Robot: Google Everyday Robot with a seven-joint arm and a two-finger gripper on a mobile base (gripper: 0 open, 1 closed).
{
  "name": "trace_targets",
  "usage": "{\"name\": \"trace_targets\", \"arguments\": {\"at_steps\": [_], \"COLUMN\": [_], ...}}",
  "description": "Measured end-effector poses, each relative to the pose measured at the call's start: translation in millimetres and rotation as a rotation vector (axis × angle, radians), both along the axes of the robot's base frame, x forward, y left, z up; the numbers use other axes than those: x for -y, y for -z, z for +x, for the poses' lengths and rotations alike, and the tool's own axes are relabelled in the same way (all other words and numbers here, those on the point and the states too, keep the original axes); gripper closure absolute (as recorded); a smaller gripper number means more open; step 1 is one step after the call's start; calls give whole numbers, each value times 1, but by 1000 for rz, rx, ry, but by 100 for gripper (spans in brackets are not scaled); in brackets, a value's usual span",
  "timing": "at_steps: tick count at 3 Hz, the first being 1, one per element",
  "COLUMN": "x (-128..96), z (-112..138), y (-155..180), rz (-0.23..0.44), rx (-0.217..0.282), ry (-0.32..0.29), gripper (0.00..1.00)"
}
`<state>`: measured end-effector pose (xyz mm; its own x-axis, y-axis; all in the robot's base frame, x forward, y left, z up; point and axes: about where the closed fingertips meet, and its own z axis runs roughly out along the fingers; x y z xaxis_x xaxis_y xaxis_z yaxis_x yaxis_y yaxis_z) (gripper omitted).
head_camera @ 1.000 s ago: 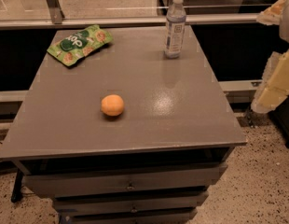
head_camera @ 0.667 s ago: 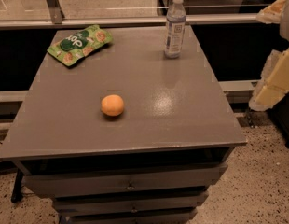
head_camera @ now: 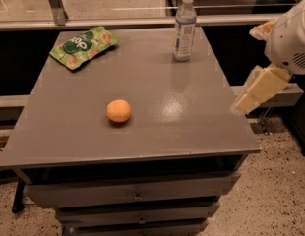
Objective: Pick blue plastic bottle
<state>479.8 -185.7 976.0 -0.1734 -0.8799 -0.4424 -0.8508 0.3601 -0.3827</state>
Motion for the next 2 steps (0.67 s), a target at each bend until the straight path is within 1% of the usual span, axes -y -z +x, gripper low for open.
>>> {"name": "trace_targets", "arguments": {"at_steps": [1,2], "x": [-15,-41], "z": [44,91], "y": [24,41], "rz": [88,163], "rx": [55,101], "ry": [41,78], "gripper": [0,0]}}
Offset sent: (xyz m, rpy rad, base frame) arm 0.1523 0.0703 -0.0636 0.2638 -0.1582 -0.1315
